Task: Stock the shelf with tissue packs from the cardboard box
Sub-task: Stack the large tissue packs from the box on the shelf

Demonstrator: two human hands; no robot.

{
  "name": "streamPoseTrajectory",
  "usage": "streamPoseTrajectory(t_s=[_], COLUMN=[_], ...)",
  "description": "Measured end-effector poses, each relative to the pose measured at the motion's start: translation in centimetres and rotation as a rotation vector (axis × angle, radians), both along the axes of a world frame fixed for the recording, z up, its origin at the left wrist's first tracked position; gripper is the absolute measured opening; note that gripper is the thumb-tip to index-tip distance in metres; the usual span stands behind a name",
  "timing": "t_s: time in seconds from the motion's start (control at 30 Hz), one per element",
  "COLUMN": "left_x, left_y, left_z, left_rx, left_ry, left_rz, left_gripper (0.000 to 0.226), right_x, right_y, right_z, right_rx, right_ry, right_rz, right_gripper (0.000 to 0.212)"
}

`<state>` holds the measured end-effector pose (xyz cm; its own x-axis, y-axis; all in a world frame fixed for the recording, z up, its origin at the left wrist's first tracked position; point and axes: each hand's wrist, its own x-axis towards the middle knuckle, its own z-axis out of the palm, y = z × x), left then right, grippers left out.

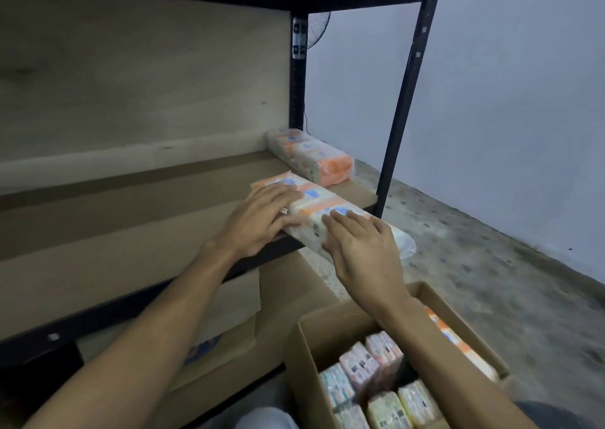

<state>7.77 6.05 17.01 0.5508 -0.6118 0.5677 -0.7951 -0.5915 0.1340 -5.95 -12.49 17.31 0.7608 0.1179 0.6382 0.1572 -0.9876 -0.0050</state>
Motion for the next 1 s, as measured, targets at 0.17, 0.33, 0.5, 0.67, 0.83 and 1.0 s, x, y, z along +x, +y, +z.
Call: streamPoseTrajectory(t_s=[0.17, 0.33, 0.5, 0.67, 0.83, 1.0], left_x=[1.7, 2.2, 2.5, 2.7, 2.6, 2.6], left_y=[2.3, 3.9, 4.0, 3.9, 3.7, 3.8], left_z=[-1.3, -2.5, -2.7, -2.7, -2.6, -2.7], left_rx=[-0.058, 0.030, 0.131, 0.138, 0.118, 0.110], left_ry=[0.174, 0.300, 0.457, 0.478, 0.487, 0.487], left_rz=[0.314, 0.516, 0.563, 0.558, 0.568, 0.571], left_gripper=[0.068, 0.076, 0.066, 0.059, 0.059, 0.059], right_x=[4.0, 7.6, 9.7, 9.5, 9.4, 10.6], right_y=[2.2, 3.9, 4.3, 2.0, 1.2, 1.5], right_z=[0.3, 1.1, 1.9, 2.6, -0.3, -1.8], right_rx=[0.025, 0.074, 0.088, 0.180, 0.075, 0.134], right_ry=[0.023, 0.111, 0.267, 0.284, 0.243, 0.082], right_rz=[-0.012, 0.004, 0.081, 0.154, 0.127, 0.142], right_gripper=[0.037, 0.038, 0.050, 0.077, 0.089, 0.067])
